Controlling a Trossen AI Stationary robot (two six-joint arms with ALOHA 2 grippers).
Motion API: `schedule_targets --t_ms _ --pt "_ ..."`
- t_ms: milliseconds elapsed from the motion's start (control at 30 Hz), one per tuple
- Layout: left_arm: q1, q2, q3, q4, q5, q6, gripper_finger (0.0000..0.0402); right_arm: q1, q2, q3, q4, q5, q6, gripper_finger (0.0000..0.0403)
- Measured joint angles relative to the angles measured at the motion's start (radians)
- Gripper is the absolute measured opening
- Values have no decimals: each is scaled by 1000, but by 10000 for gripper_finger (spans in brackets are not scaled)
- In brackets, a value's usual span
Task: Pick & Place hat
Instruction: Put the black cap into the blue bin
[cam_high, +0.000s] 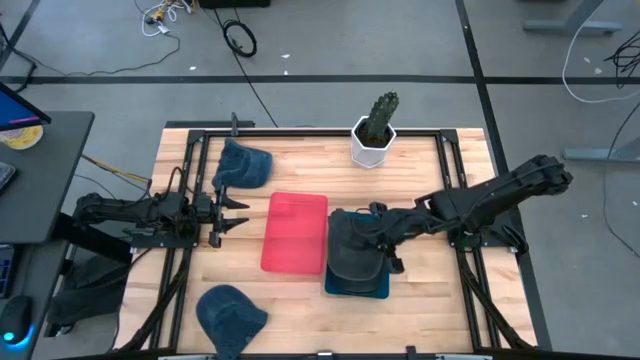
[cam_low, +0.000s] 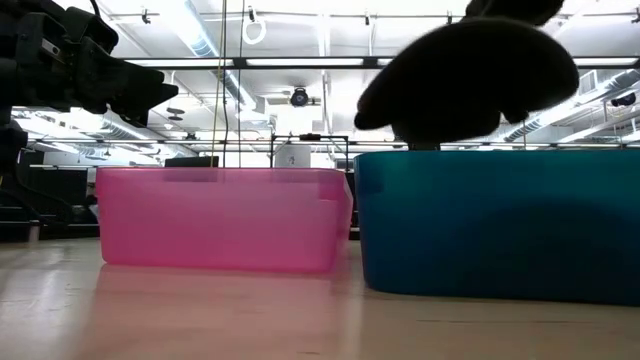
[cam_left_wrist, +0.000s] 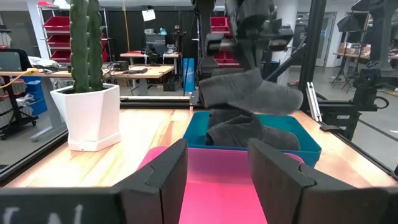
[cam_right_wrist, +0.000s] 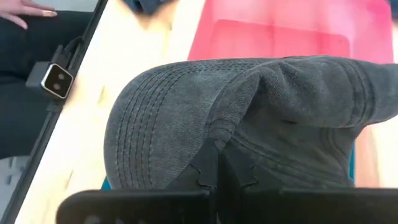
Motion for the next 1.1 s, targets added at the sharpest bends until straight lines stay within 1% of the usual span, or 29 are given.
schedule_targets --t_ms 100,400,700,967,1100 --pt "0 0 0 0 0 0 172 2 7 -49 69 1 7 0" --pt "0 0 0 0 0 0 172 2 17 -214 137 -2 -12 0" --pt "0 0 0 0 0 0 172 -3 17 -392 391 -34 -20 0" --pt "0 0 0 0 0 0 172 -26 17 -428 409 -46 24 0" --pt "0 0 0 0 0 0 172 -26 18 -431 421 -43 79 16"
